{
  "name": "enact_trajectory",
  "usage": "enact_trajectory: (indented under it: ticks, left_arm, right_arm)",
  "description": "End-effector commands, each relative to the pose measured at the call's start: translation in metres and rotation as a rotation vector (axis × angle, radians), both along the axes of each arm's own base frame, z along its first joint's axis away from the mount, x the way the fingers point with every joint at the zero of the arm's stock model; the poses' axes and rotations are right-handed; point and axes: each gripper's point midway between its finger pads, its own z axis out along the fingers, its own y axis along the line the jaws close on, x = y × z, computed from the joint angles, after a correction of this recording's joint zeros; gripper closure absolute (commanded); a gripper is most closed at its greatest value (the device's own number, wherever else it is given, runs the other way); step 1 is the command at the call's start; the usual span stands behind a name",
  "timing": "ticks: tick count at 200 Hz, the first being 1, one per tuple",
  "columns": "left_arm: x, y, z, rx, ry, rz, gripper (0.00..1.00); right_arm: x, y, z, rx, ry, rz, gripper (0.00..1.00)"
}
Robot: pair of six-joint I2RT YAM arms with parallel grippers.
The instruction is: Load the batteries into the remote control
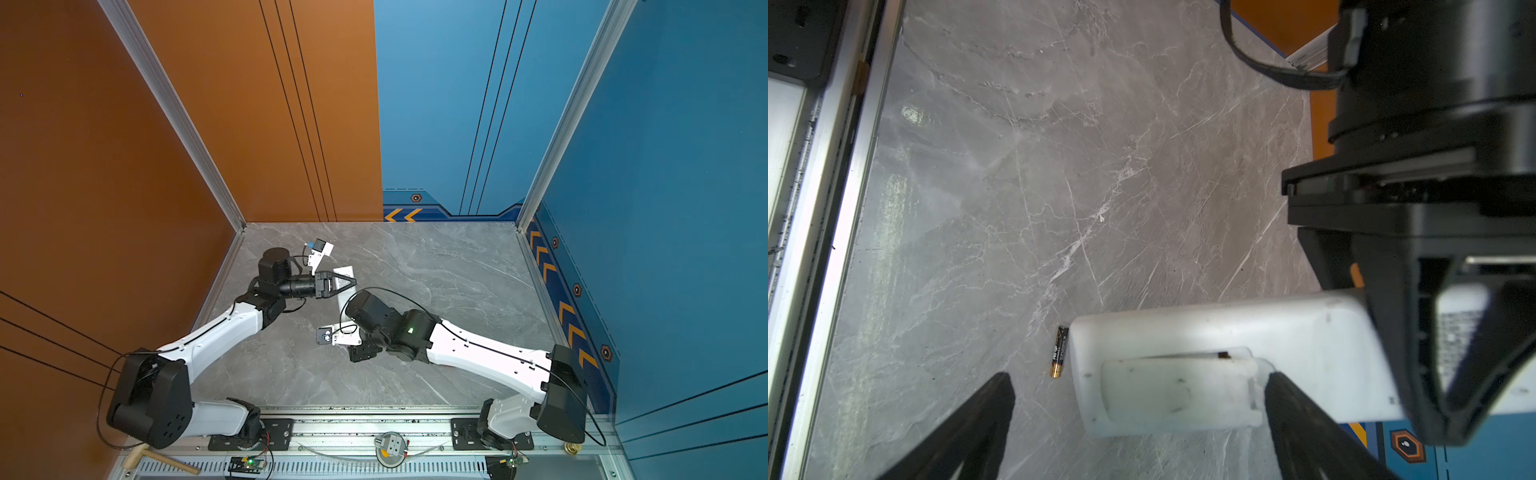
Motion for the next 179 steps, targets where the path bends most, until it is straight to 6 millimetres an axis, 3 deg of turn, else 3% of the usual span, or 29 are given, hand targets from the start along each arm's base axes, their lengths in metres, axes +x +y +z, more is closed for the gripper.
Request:
enact_trajectory:
  ticks: [1, 48, 106, 139, 179]
  left_arm:
    - [0.005, 0.003, 0.014, -0.020, -0.048, 0.017, 1.00]
    - [0.005, 0.004, 0.015, -0.020, -0.049, 0.018, 1.00]
    - [0.008, 0.005, 0.013, -0.016, -0.047, 0.037, 1.00]
    - [0.013, 0.006, 0.010, -0.008, -0.030, 0.077, 1.00]
    - [0.027, 0.013, -0.012, 0.013, 0.070, 0.193, 1.00]
  right_arm:
    - [-0.006, -0.006, -0.004, -0.022, 0.008, 0.002, 0.04]
    - [-0.006, -0.004, -0.002, -0.011, 0.007, 0.004, 0.00]
    - [-0.002, -0.006, 0.026, 0.094, 0.024, -0.060, 0.00]
    - [0.002, -0.012, 0.065, 0.257, 0.053, -0.177, 0.00]
    - [0.029, -0.033, 0.103, 0.437, 0.113, -0.466, 0.00]
